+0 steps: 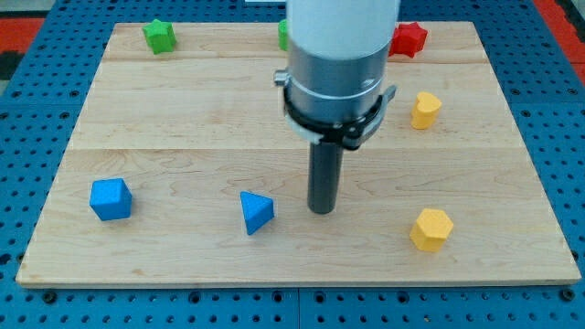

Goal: Move the blue triangle into the blue cube

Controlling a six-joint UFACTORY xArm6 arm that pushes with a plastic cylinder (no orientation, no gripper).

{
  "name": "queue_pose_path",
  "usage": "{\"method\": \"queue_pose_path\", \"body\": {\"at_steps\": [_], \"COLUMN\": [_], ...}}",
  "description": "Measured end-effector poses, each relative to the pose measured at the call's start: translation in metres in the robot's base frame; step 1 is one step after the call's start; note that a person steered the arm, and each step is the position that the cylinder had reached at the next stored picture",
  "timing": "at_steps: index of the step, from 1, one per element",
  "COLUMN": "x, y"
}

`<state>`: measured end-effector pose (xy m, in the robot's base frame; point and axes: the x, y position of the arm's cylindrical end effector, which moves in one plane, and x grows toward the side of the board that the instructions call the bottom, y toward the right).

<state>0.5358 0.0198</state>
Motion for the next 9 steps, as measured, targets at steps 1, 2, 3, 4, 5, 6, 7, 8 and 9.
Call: {"method": "queue_pose_path", "body": {"at_steps": [1,2,3,4,5,6,7,8,9], "x": [0.006,0.000,-0.008,-0.016,-0.022,-0.023,-0.036,-0.062,-0.087], "y": [-0.058,-0.125,-0.171,-0.172,-0.179,-0.183,-0.158,-0.171,-0.212]}}
